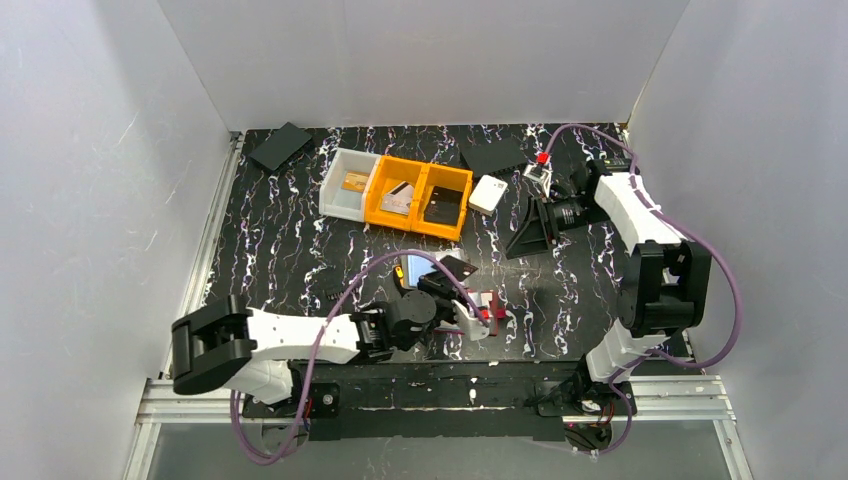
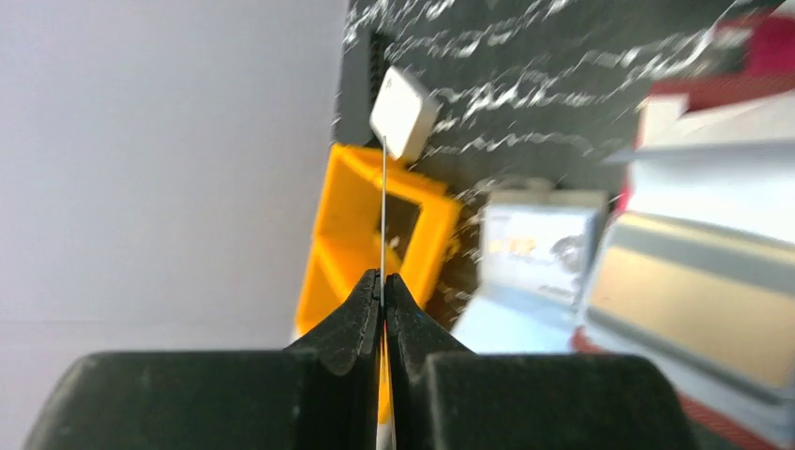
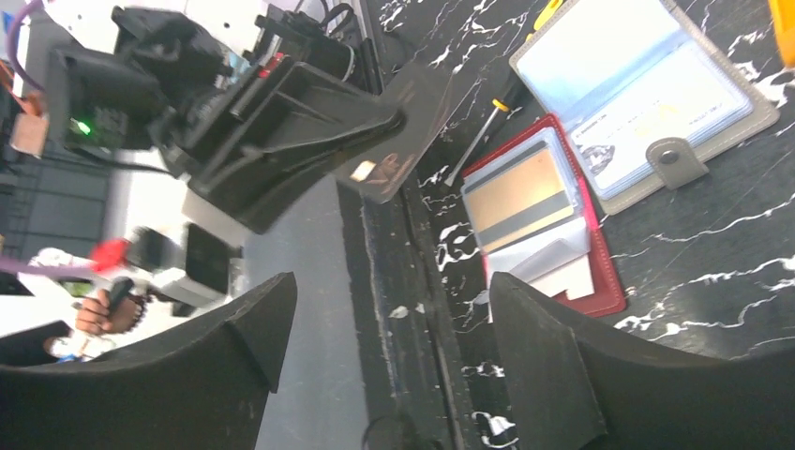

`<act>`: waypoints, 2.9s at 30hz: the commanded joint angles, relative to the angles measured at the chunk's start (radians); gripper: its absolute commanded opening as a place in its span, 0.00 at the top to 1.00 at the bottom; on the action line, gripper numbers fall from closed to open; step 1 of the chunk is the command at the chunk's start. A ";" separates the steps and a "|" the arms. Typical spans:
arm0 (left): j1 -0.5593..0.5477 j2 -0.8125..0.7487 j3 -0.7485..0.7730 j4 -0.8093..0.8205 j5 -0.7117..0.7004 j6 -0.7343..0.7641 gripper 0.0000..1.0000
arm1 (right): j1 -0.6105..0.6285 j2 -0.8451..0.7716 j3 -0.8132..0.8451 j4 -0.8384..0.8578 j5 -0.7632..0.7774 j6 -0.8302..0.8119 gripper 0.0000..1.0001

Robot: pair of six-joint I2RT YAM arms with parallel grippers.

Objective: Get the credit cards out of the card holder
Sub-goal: Place the credit card in the storage box.

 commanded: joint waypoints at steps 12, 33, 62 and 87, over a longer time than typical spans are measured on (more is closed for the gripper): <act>-0.135 0.195 0.087 0.393 -0.271 0.446 1.00 | 0.135 -0.075 -0.087 0.288 -0.053 0.433 0.01; -0.196 0.332 0.126 0.571 -0.337 0.531 1.00 | 0.199 -0.276 -0.398 0.993 -0.201 1.116 0.84; -0.254 0.076 0.000 0.345 -0.500 -0.020 0.24 | 0.143 -0.356 -0.557 1.378 -0.232 1.408 0.99; 0.233 -0.113 -0.040 0.160 0.564 -1.867 0.15 | 0.081 -0.250 -0.360 0.627 -0.265 0.437 0.99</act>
